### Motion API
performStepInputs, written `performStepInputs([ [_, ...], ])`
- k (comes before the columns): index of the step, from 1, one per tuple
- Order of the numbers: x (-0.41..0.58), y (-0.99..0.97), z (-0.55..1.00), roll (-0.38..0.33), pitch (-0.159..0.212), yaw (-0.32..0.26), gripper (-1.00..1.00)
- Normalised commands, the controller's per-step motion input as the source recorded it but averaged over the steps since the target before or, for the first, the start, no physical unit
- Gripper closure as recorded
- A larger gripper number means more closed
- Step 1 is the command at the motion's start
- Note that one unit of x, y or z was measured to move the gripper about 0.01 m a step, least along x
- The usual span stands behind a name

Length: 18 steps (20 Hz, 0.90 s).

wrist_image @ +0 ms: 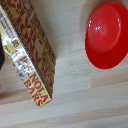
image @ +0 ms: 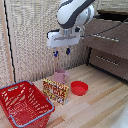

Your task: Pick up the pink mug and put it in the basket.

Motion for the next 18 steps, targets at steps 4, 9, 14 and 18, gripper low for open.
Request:
performStepInputs([
  [4,0.509,-0.24,-0.14,0.0,0.034,0.007,-1.0],
  [9,0.667,-0.31,-0.16,0.0,0.033,0.0,-1.0],
  [14,0.597,-0.32,-0.15,0.0,0.046,0.005,-1.0],
  [18,0.48,-0.36,-0.14,0.0,0.09,0.025,-1.0],
])
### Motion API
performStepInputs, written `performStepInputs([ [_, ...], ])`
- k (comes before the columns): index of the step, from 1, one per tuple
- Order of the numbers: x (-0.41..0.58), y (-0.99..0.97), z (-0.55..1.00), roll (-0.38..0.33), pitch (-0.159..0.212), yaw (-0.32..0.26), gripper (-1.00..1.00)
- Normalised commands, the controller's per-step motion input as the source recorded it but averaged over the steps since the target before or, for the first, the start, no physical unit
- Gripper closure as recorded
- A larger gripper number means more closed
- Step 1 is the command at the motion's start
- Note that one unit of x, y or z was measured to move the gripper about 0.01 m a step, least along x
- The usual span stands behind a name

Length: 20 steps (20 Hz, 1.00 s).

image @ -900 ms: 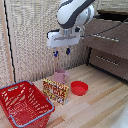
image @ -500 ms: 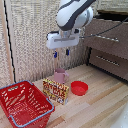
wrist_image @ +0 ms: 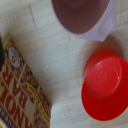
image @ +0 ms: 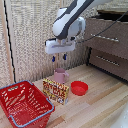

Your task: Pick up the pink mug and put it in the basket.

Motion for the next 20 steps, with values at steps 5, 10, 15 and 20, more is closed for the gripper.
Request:
performStepInputs([
  [5,0.31,-0.41,-0.1,0.0,0.102,0.006,-1.0],
  [10,0.26,-0.46,-0.12,0.0,0.104,0.004,-1.0],
  [15,0.259,-0.45,-0.1,0.0,0.059,0.016,-1.0],
  [20,0.281,-0.25,-0.27,-0.013,0.003,0.084,-1.0],
])
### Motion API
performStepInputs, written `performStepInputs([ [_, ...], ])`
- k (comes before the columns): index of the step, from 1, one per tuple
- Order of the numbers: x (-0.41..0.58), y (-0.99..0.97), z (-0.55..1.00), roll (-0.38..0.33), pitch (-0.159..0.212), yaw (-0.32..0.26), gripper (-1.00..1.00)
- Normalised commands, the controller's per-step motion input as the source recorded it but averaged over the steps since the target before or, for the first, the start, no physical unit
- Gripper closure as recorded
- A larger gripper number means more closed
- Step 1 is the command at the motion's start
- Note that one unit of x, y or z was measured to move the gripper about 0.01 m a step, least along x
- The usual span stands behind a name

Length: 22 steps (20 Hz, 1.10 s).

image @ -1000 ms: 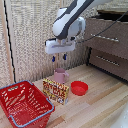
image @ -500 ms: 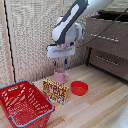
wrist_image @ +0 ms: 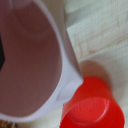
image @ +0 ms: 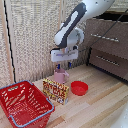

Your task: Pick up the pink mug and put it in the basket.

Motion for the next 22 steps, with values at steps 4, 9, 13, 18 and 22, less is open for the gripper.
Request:
performStepInputs([
  [4,0.212,-0.11,-0.38,-0.058,0.0,0.113,-1.0],
  [9,0.185,-0.01,-0.33,-0.06,0.001,0.069,1.0],
  [13,0.036,0.02,-0.13,-0.021,0.026,0.0,1.0],
  [18,0.0,0.0,-0.03,-0.005,0.007,0.0,1.0],
  [22,0.0,0.0,0.21,0.0,-0.02,-0.002,1.0],
])
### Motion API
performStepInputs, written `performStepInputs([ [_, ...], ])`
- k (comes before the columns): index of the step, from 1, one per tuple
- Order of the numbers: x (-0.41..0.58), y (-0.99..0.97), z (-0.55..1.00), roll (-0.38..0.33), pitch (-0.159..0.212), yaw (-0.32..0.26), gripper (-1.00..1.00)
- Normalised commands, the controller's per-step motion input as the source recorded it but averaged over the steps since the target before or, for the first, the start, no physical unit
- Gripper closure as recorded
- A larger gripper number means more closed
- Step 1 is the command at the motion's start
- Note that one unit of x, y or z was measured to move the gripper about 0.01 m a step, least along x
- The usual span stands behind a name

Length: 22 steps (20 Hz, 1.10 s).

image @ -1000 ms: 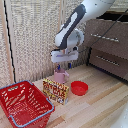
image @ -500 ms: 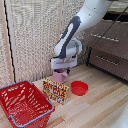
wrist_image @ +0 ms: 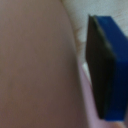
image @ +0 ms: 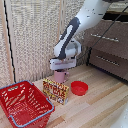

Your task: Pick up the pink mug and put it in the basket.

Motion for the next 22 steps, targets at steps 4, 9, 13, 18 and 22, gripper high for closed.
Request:
performStepInputs([
  [4,0.0,0.0,0.6,0.0,-0.001,0.0,1.0],
  [9,0.037,0.0,0.97,0.001,0.005,0.0,1.0],
  [13,0.09,0.03,1.0,0.005,0.035,0.015,1.0],
  [18,0.078,0.18,1.0,0.0,0.038,0.044,1.0],
  [22,-0.005,0.43,0.99,-0.015,0.02,0.044,1.0],
])
